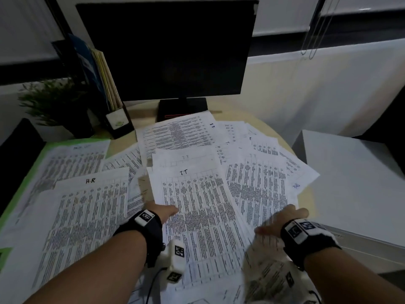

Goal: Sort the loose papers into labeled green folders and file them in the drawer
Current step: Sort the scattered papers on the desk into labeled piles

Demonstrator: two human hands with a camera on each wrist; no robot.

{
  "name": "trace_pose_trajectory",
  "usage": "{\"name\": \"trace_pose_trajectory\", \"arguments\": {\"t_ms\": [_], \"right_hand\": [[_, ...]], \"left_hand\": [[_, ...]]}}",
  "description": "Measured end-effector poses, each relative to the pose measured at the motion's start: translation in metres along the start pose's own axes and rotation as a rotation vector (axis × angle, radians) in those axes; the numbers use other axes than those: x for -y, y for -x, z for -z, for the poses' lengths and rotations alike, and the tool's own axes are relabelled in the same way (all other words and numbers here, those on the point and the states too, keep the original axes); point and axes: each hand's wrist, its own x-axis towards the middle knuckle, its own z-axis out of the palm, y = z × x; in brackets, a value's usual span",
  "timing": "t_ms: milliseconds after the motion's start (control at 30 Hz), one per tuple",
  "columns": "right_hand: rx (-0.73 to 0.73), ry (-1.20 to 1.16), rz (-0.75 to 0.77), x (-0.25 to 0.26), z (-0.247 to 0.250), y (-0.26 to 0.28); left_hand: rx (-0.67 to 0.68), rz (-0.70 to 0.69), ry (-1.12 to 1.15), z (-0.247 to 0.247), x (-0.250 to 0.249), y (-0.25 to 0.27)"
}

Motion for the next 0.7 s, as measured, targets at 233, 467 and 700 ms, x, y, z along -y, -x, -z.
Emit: {"name": "trace_pose_trajectory", "arguments": {"t_ms": [233,467,700], "right_hand": [[-0.046,-0.043,-0.017,0.003,0.013,0.021],[-0.127,-0.365,0.077,-0.023,0.03,0.0],[-0.426,-0.368,0.148,-0.033,0.069,0.01]], "left_hand": [[-0.069,-0.04,-0.065,-0.01,0.011,-0.024],[-0.062,-0.067,-0.11,-0.007,0.015,-0.032],[-0.048,-0.085,-0.058,-0.008,0.018,-0.036]]}}
